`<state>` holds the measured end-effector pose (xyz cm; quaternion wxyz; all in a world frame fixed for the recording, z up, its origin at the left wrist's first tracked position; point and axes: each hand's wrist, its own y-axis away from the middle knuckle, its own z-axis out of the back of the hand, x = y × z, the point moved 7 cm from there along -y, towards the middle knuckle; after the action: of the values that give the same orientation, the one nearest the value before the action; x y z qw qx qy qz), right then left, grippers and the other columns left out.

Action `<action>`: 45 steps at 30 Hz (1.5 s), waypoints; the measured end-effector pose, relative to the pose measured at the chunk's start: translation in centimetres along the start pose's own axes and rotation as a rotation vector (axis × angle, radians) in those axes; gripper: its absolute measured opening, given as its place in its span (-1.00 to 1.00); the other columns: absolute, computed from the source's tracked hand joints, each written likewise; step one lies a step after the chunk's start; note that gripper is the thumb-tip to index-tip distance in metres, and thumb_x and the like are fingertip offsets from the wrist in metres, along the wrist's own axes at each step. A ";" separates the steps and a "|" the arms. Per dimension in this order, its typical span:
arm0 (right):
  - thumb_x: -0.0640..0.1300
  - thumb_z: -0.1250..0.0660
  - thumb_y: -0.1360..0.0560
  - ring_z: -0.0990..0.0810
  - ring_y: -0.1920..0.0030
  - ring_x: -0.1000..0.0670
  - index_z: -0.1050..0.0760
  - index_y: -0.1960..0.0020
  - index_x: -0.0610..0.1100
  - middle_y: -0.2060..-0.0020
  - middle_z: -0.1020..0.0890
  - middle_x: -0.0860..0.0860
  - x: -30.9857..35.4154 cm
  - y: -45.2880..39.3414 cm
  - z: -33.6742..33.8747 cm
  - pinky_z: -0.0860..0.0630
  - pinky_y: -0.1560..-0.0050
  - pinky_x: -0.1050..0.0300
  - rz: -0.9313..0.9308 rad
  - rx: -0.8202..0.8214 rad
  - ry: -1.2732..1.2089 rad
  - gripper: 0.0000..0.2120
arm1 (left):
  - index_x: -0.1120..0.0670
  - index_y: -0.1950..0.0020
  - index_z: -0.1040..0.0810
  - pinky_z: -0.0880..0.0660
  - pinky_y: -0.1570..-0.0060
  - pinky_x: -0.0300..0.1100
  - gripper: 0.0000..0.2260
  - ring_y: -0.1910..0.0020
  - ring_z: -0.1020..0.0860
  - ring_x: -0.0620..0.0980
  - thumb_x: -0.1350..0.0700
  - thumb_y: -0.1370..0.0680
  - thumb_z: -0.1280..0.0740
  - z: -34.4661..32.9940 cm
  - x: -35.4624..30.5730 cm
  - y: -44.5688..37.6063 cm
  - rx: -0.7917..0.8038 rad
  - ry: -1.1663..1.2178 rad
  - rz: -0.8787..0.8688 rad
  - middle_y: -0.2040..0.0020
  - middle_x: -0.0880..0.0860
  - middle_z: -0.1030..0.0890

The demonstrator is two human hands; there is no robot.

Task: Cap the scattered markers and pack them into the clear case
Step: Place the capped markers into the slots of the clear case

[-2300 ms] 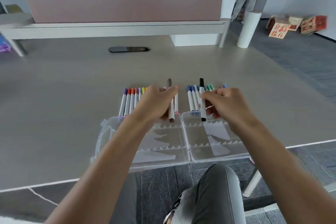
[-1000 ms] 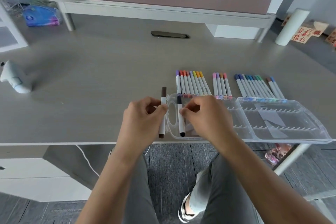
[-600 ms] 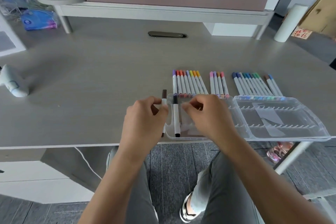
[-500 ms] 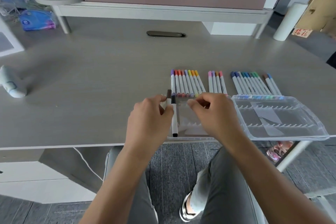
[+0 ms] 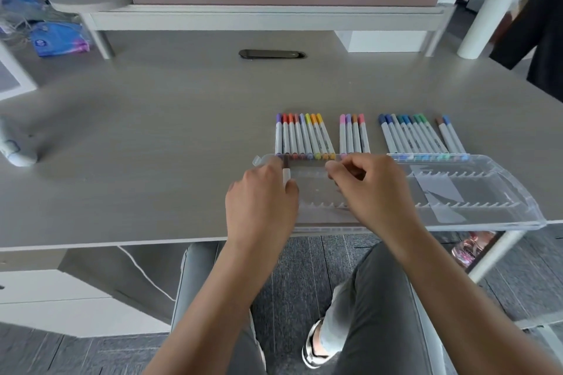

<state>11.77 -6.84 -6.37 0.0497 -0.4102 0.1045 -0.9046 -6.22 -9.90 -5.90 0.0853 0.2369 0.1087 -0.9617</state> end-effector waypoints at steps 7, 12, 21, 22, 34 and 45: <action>0.06 -0.40 -0.59 -0.69 0.14 0.06 -0.68 0.17 -0.07 0.28 -0.70 0.06 -0.4 0.1 -0.3 -0.55 0.15 0.15 0.015 0.004 -0.009 -0.74 | -0.03 -0.24 -0.60 -0.46 0.12 -0.09 -0.79 0.09 -0.62 0.09 0.01 -0.63 -0.28 0.0 -0.1 0.5 -0.046 0.014 -0.062 0.08 0.00 -0.68; 0.07 -0.39 -0.59 -0.63 0.27 0.07 -0.68 0.19 -0.05 0.38 -0.66 0.08 -0.8 0.1 -0.2 -0.53 0.18 0.12 0.002 -0.009 -0.022 -0.73 | 0.06 0.03 -0.67 -0.28 0.19 -0.10 -0.80 0.21 -0.55 0.11 0.07 -0.65 -0.27 -0.7 -0.1 0.6 -0.136 -0.044 -0.127 0.16 0.00 -0.58; 0.09 -0.37 -0.61 -0.65 0.32 0.07 -0.68 0.18 -0.01 0.38 -0.68 0.09 -0.7 -0.1 0.8 -0.63 0.23 0.01 -0.023 -0.010 -0.047 -0.73 | 0.05 -0.10 -0.66 -0.38 -0.04 -0.01 -0.81 0.01 -0.55 0.09 0.07 -0.64 -0.26 -0.5 -0.4 0.6 -0.171 -0.058 -0.146 0.04 0.00 -0.60; 0.09 -0.37 -0.61 -0.63 0.35 0.10 -0.68 0.17 -0.01 0.38 -0.68 0.09 -0.9 -0.1 1.2 -0.59 0.28 0.07 -0.031 -0.012 -0.046 -0.73 | 0.04 -0.12 -0.66 -0.39 -0.06 0.00 -0.81 -0.02 -0.56 0.09 0.06 -0.62 -0.28 -0.3 -0.9 0.5 -0.187 -0.037 -0.147 0.02 0.00 -0.63; 0.03 -0.40 -0.60 -0.58 0.35 0.05 -0.65 0.18 -0.05 0.40 -0.62 0.08 -8.5 -3.4 11.0 -0.43 0.29 0.17 -0.183 -0.081 0.109 -0.77 | -0.01 -0.05 -0.64 -0.38 0.37 -0.25 -0.74 0.37 -0.50 -0.16 -0.16 -0.62 -0.28 -5.4 -11.2 -1.8 0.188 0.329 -0.215 0.26 -0.09 -0.61; 0.00 -0.52 -0.47 -0.66 0.18 -0.04 -0.58 0.25 0.04 0.26 -0.67 0.08 -16.0 -11.5 16.3 -0.66 0.00 -0.04 -0.268 -0.061 0.325 -0.83 | -0.02 -0.07 -0.61 -0.60 0.19 -0.10 -0.69 0.35 -0.58 -0.08 -0.22 -0.60 -0.26 -9.6 -18.2 -6.0 0.269 0.258 -0.262 0.26 -0.08 -0.64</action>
<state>34.48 4.76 -5.00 -0.1010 -0.2706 0.0830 -0.9538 12.61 0.32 -4.56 -0.0874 0.3509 0.0193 -0.9321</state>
